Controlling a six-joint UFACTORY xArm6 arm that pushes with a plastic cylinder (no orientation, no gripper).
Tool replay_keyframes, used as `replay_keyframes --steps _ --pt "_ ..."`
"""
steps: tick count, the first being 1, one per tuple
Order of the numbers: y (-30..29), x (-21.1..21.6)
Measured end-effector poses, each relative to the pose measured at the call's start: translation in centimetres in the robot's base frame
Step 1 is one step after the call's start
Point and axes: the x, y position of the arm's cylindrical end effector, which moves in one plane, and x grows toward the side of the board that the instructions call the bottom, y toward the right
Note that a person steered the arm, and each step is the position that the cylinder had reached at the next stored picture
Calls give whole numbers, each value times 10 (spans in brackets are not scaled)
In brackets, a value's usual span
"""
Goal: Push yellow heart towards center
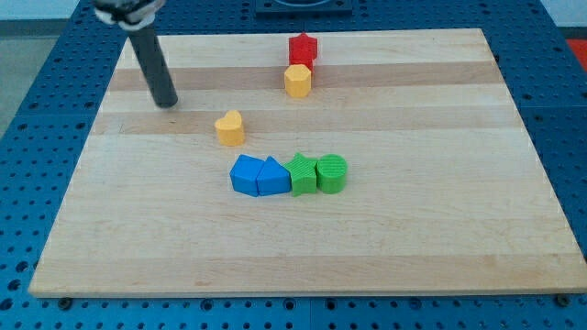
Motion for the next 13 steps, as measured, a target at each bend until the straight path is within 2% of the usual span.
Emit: replay_keyframes --steps 1,2,4,5,9,10,13 --pt "3 48" --pt "18 76" --pt "85 72" --pt "100 67" --pt "55 38" --pt "60 27" --pt "127 21"
